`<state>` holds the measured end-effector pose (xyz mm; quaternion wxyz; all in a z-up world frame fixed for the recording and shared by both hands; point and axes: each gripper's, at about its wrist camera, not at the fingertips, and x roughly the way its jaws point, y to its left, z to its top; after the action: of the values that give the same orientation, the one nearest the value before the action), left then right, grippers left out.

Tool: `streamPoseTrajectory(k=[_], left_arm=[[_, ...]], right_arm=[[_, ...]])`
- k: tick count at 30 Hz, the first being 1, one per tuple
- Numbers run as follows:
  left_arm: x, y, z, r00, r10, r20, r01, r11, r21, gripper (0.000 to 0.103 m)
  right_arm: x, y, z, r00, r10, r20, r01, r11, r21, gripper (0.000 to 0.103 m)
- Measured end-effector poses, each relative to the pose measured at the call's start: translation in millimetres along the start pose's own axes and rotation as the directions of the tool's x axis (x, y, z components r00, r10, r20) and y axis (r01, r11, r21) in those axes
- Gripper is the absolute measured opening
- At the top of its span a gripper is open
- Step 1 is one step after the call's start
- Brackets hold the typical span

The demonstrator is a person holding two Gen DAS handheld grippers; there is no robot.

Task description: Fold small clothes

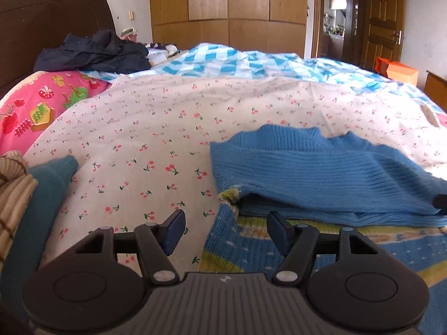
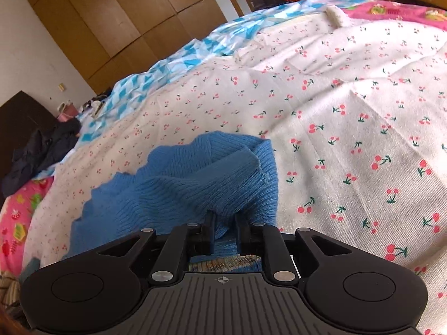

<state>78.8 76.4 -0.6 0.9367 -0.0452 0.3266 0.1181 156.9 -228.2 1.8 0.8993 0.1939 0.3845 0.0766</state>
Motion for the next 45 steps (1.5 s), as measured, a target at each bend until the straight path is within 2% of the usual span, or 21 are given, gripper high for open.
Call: streamPoseTrajectory(k=[7,16,20,27,39,45], left_arm=[[-15,-5,13,0.997,0.020,0.077,-0.021,1.000,0.008,0.069],[6,-41,34,0.994,-0.045,0.095,0.037,0.996,0.083,0.069],[22,-53,35,0.996,-0.056,0.072,0.048,0.993,0.103,0.069],[47,-57,19,0.999,-0.041,-0.020,0.043,0.993,0.108,0.070],[48,-54,14,0.998,-0.056,-0.019,0.058,0.993,0.102,0.072],[49,-50,15,0.997,-0.073,-0.025,0.075,0.993,0.088,0.073]], right_arm=[[-19,9,-2,0.999,-0.013,0.042,0.018,0.995,-0.100,0.017],[-30,12,-1,0.997,-0.032,0.073,0.043,0.987,-0.154,0.017],[-31,11,-1,0.996,-0.037,0.076,0.048,0.986,-0.160,0.017],[-30,8,-2,0.995,-0.057,0.080,0.070,0.983,-0.171,0.017],[-31,18,-5,0.990,-0.093,0.102,0.113,0.969,-0.219,0.017],[-36,28,-3,0.986,-0.103,0.131,0.134,0.957,-0.256,0.021]])
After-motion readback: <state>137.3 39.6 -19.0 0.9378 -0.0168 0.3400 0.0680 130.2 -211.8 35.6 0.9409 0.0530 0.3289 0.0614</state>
